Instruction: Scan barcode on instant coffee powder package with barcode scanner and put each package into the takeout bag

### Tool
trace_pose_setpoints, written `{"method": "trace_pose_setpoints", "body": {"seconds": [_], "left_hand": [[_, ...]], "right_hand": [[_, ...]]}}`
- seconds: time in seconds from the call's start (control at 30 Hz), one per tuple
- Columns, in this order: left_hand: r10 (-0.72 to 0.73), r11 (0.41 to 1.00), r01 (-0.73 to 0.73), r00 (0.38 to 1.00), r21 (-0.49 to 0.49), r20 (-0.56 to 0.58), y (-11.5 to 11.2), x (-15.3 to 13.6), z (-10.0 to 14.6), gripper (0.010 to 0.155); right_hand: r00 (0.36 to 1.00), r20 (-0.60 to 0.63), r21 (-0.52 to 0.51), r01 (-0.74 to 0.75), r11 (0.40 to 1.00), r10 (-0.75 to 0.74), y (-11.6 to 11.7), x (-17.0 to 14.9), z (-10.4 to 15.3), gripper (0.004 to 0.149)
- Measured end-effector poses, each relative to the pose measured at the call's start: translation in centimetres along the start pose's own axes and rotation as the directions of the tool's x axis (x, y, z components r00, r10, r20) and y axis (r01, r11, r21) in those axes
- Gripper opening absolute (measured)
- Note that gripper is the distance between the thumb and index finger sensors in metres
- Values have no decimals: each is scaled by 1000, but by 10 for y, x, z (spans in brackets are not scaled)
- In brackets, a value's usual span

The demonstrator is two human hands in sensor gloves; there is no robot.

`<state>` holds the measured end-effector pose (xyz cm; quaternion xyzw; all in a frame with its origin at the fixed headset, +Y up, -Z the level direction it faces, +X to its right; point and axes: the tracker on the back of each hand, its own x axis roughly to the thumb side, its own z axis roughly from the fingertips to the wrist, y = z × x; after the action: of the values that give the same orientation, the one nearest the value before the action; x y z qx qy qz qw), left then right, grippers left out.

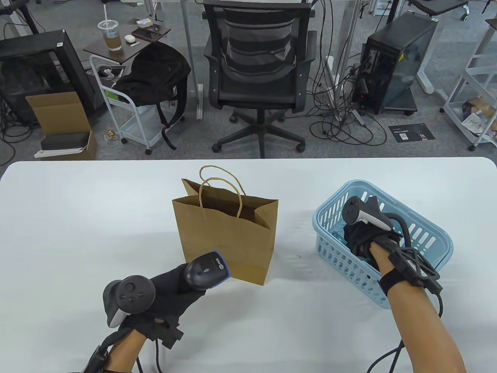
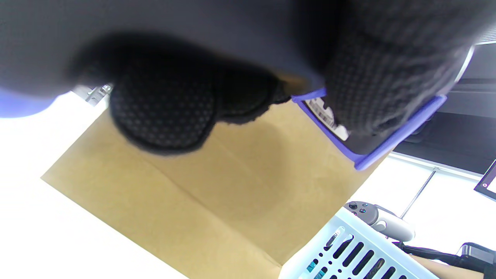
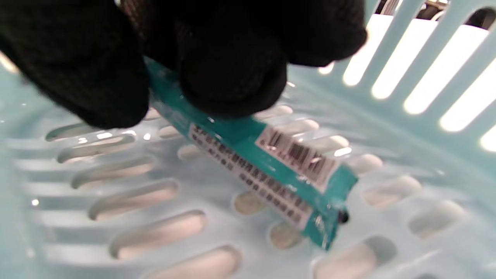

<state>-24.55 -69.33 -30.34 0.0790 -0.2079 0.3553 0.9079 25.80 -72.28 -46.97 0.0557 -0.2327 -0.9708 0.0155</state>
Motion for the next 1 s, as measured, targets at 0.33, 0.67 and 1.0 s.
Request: {"method": "trace_pose_setpoints", "body": {"seconds": [0.33,0.67,1.0], "left_hand": [[2,1000,-2,1000,0,-2,0,0,0,60],[9,1000,-9,1000,8,-3,1,-1,0,60],[16,1000,-16,1000,22,-1,3,-2,1,60]], "right_hand": [[998,29,-104,65,992,-62,-22,-8,11,52],[963,71,-307,268,913,-259,-73,-35,60,48],[832,331,-491,555,671,-446,-116,-40,142,43]]}}
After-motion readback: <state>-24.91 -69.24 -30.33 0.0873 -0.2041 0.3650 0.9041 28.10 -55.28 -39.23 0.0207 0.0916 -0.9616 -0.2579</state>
